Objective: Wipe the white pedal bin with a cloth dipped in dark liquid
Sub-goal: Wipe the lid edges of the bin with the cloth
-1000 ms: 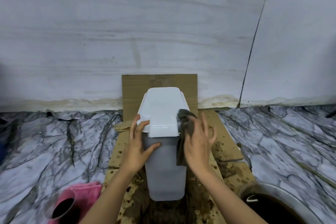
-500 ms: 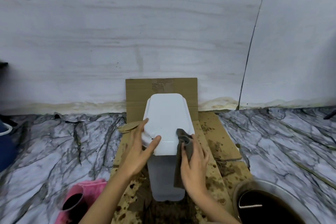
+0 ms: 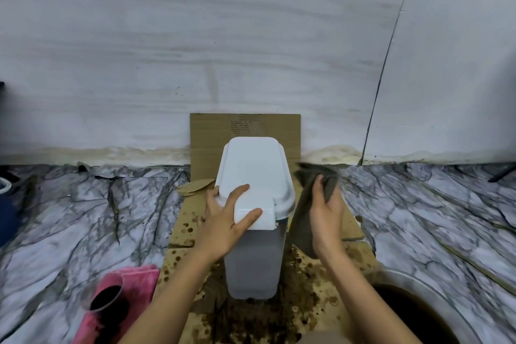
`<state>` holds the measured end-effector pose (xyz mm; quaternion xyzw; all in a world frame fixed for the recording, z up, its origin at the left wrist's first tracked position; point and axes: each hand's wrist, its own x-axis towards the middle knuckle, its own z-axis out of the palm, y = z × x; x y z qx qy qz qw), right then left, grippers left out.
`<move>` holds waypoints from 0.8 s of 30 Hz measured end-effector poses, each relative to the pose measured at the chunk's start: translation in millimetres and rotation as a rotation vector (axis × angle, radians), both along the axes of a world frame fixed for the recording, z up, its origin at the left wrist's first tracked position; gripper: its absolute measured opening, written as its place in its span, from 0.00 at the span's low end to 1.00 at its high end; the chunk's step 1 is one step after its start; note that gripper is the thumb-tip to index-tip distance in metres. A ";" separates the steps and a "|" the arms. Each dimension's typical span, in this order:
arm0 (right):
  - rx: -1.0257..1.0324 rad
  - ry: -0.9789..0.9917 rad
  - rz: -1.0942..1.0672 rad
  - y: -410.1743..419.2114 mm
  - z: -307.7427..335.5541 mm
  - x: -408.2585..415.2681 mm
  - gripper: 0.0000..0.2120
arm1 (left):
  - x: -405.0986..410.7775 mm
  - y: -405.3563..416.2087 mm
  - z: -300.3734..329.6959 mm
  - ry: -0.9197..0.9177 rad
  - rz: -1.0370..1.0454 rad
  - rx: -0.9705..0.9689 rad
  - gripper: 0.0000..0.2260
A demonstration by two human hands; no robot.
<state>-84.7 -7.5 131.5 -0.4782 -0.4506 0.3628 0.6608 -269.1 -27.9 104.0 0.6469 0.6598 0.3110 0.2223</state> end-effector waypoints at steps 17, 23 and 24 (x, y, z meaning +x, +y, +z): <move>0.033 -0.343 -0.075 -44.9 -86.5 2.2 0.31 | 0.9 -2.6 -1.7 -0.076 0.014 0.008 0.26; 0.223 -0.527 0.195 -28.9 -45.8 -21.9 0.26 | 0.7 -4.2 -2.3 -0.060 0.008 0.012 0.26; 0.163 -0.566 0.234 -27.1 -43.8 -25.6 0.24 | -0.5 -4.7 -1.1 -0.056 0.003 -0.001 0.27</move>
